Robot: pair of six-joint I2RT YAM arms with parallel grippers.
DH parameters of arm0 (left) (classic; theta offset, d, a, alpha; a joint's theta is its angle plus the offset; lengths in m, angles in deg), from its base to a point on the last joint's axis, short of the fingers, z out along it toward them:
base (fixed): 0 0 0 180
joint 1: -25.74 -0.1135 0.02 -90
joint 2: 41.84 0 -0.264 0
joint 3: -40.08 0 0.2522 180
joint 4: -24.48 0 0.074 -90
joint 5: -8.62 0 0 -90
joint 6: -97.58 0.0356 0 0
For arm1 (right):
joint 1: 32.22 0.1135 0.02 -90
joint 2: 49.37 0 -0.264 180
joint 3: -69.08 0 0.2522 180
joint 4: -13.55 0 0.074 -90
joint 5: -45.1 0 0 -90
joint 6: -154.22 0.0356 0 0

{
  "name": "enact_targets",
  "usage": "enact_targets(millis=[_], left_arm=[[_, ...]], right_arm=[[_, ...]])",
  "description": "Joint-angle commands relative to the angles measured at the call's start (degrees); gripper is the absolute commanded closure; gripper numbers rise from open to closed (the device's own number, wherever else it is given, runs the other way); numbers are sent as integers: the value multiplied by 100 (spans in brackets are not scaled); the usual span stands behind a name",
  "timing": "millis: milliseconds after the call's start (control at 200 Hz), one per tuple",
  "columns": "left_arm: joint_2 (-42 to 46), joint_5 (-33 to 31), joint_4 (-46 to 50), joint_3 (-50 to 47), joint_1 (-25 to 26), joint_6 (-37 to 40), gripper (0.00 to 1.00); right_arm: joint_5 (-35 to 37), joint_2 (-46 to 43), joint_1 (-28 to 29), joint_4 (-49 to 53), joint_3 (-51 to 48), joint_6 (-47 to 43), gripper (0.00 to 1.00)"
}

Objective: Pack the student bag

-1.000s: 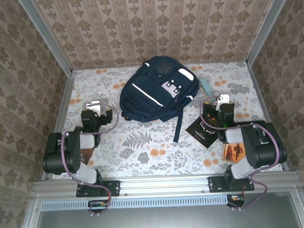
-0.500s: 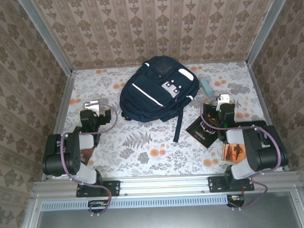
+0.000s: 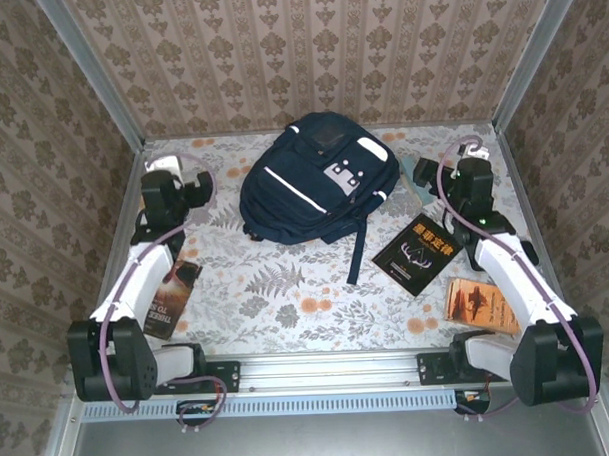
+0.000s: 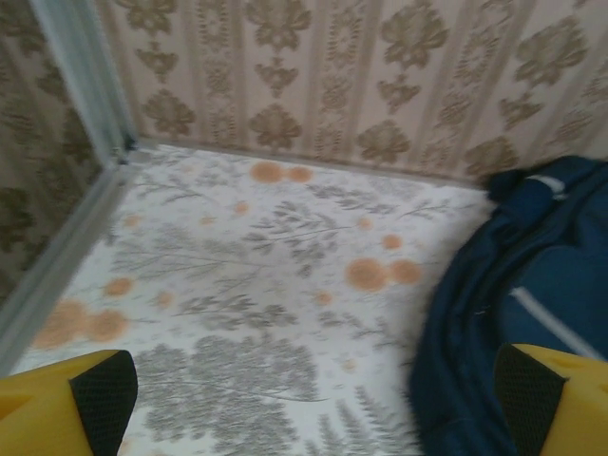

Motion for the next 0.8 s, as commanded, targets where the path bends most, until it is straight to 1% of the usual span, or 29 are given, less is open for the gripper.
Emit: enact_targets(millis=[0,95,155,205,240,325,435,570,610,690,755,795], left_arm=[[-574,893,1399,649,249,-831,0],[-1155,1211,1472,1078,625,-1101,0],[-1560,1289,1499,1344,865,-1285,3],[-1944,1289,1650,1665,1051,-1386,7],[-2232,1260,1812,1913,1173,-1412,14],[-2911,1168,2187,2496,1425,-1422,19],[-3575,1284,2328,2971,1523,-1518,26],[-4089,1389,2526,3254,1531,-1534,29],[-4186,1381,2660,3301,1541,-1527,32],[-4237,1301,2855,3175,1551,-1498,35],[-4121,1219,2854,2809,1551,-1536,37],[-4020,1198,2837,2548,1551,-1563,38]], right_arm=[[-966,487,372,1293,328,915,0],[-986,948,917,1537,705,1172,1],[-991,1242,1215,1502,843,1415,3],[-1116,1540,1417,1349,917,1588,5],[-1132,1720,1547,1294,983,1730,6],[-1133,2170,1758,1275,1203,2114,10],[-1371,2772,1864,1154,1488,2390,15],[-1427,3418,1893,1311,2002,2343,17],[-1408,3604,1889,1411,2178,2297,18],[-1366,3945,1889,1547,2462,2178,18],[-1393,4189,1889,1635,2662,2068,18],[-1477,4369,1889,1693,2798,1989,20]])
